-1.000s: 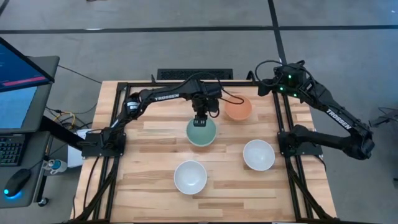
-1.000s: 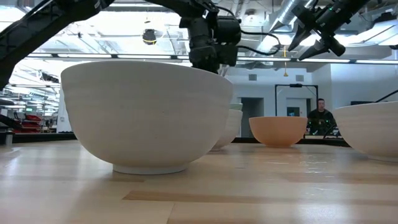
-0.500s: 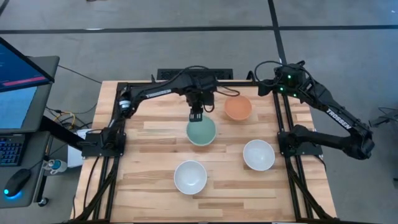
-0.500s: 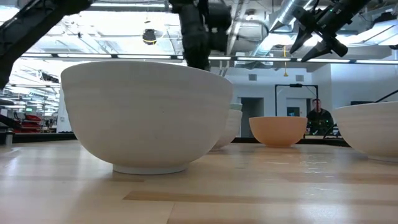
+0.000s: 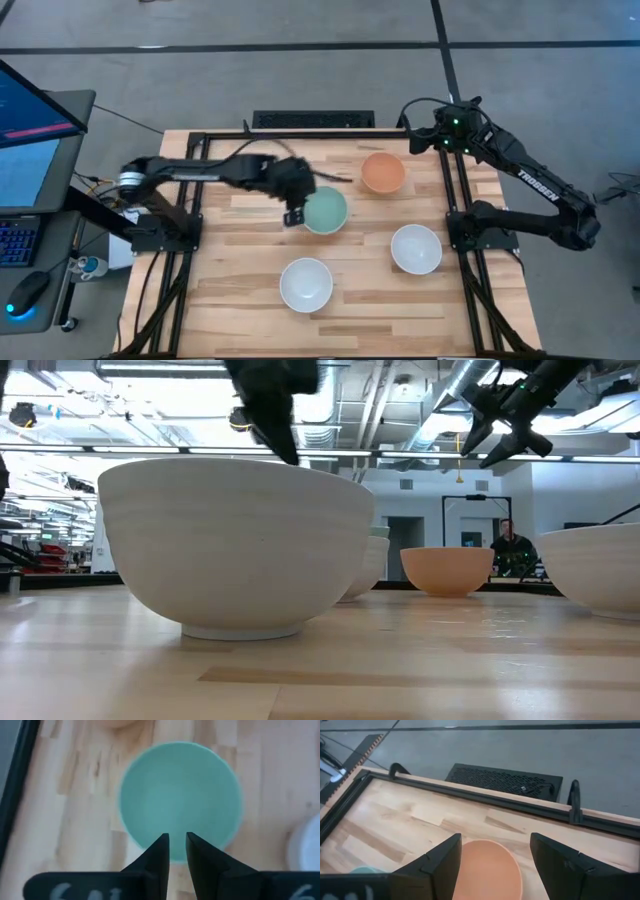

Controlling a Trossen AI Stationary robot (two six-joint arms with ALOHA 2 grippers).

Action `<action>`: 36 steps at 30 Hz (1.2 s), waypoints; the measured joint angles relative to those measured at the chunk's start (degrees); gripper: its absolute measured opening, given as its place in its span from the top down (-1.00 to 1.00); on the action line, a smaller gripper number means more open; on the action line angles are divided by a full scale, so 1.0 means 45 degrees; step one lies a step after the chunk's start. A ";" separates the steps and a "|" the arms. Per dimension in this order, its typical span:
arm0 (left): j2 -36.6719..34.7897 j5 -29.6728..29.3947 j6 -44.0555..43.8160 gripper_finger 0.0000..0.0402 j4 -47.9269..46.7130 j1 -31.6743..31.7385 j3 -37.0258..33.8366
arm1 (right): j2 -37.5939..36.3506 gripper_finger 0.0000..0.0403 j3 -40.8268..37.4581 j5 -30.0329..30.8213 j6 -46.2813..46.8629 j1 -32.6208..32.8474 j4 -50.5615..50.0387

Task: Nest bowls inside each other
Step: Stack the left white bowl on top of the green bowl

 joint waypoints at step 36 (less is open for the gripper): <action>0.1162 -0.0941 -0.7652 -0.21 0.0633 -0.5871 -0.2322 | 0.0389 -0.29 -0.0010 0.3157 -0.0233 0.4150 -0.0612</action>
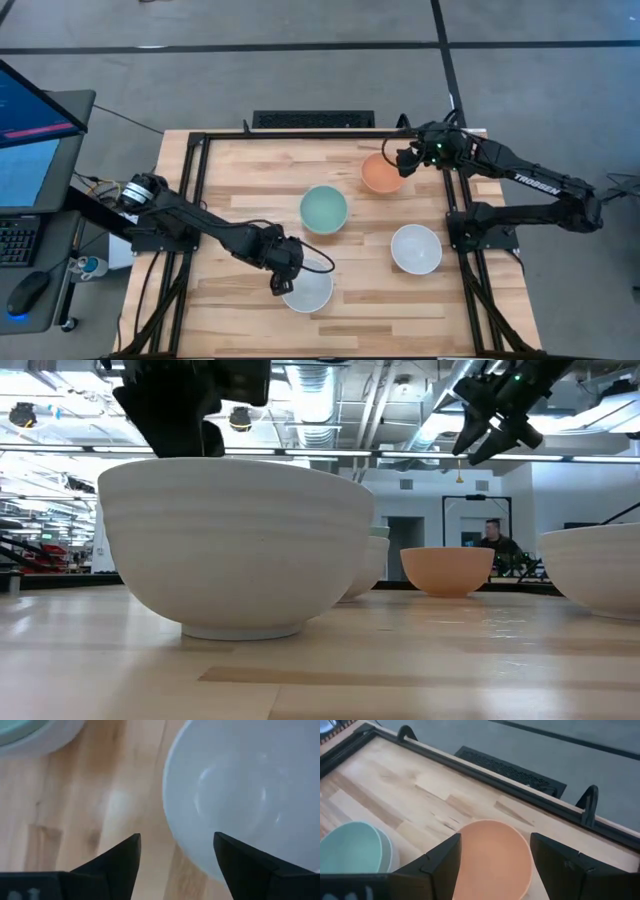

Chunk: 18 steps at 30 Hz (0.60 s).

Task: Nest bowls inside each other
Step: Stack the left white bowl on top of the green bowl

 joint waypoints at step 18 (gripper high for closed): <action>-0.0067 0.0315 -0.0241 -0.03 0.1356 0.0354 -0.0575 | 0.0015 -0.29 0.0000 -0.0018 0.0019 0.0010 -0.0208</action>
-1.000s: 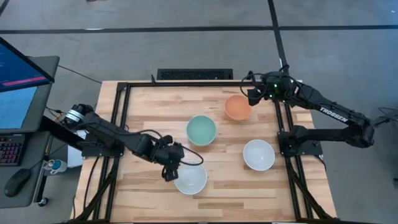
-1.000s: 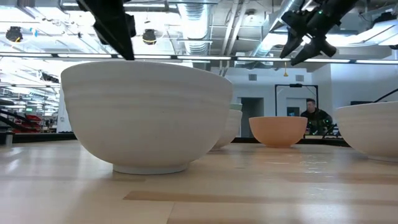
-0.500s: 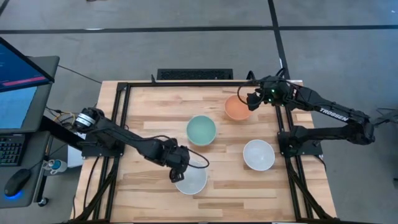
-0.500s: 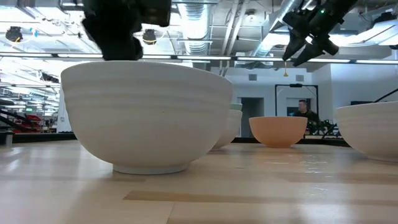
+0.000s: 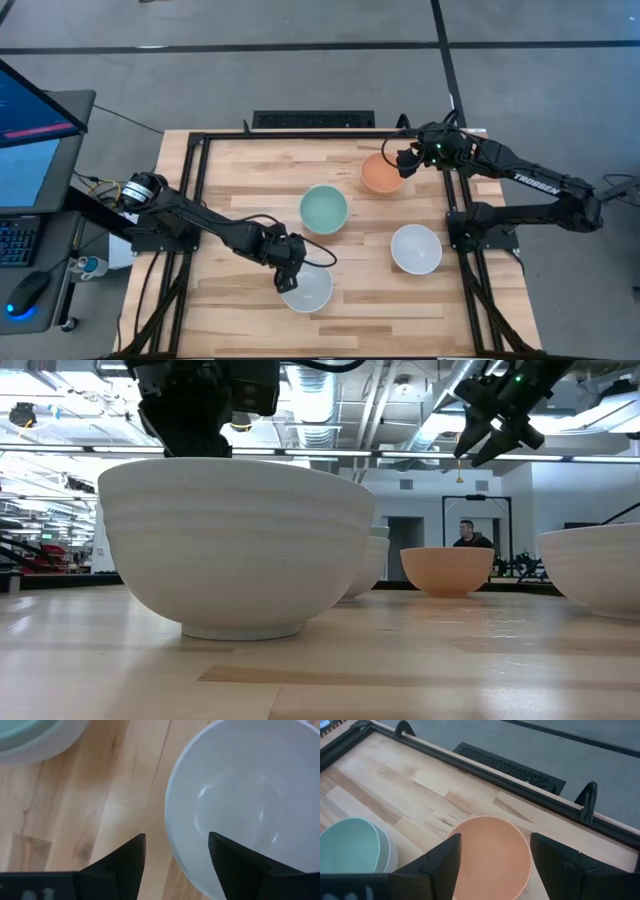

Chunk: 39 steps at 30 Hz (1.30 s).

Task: Nest bowls inside each other
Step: Stack the left white bowl on top of the green bowl

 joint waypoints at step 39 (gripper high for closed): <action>0.0957 0.0902 0.1241 0.97 0.0927 0.1121 0.0469 | -0.0010 -0.29 0.0015 -0.0045 0.0019 -0.0170 -0.0457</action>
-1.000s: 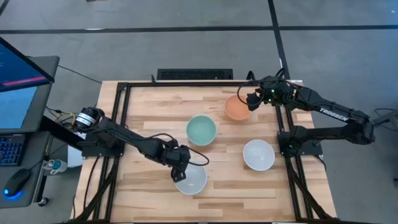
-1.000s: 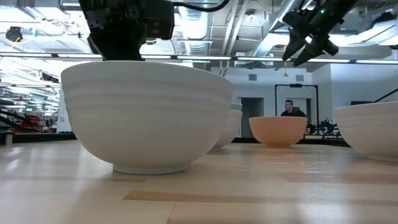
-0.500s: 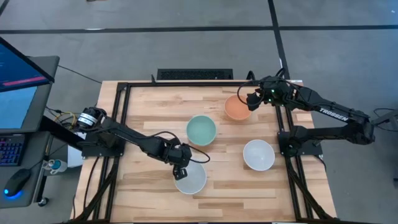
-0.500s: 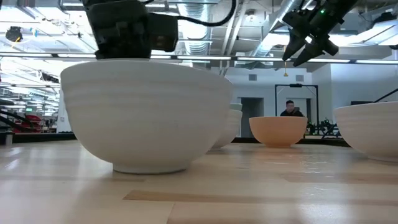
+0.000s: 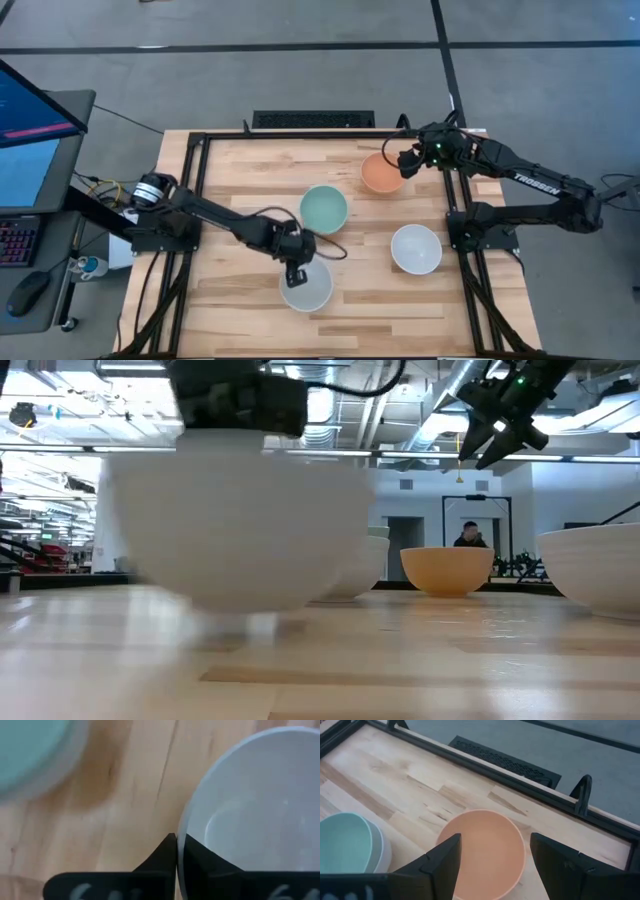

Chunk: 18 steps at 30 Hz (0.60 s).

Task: Nest bowls inside each other
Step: Stack the left white bowl on top of the green bowl

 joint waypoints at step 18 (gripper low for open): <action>-0.0019 0.0015 0.3204 1.00 -0.3986 0.2416 0.3746 | -0.0005 -0.29 0.0000 0.0005 -0.0009 -0.0058 -0.0204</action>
